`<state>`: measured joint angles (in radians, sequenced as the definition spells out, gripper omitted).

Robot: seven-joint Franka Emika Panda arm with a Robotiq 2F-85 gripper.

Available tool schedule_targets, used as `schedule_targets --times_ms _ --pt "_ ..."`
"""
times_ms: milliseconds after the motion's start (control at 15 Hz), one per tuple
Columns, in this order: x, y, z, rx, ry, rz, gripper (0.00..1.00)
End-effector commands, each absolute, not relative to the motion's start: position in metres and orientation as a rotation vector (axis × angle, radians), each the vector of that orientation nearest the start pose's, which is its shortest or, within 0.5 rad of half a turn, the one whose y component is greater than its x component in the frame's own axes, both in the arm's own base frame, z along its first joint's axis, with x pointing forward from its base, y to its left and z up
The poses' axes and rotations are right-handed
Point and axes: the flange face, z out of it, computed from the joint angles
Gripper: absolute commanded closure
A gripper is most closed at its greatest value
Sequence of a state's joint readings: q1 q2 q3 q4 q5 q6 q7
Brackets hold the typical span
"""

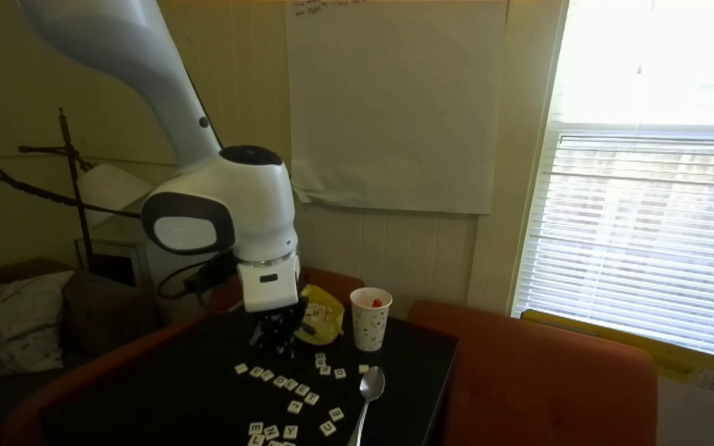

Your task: Move three letters and place them next to the spoon

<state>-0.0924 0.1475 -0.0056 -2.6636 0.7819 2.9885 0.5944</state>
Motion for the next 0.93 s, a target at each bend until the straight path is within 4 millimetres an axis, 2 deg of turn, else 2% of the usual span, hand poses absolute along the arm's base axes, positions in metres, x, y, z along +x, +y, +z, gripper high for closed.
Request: schedule_targets --times_ms 0,333,867 --pt "0.423 -0.091 0.195 -2.128 1.983 -0.257 0.98" --pt "0.428 -0.092 0.177 -2.150 2.007 -0.298 0.98" --pt "0.424 -0.105 0.141 -2.209 2.052 -0.292 0.98"
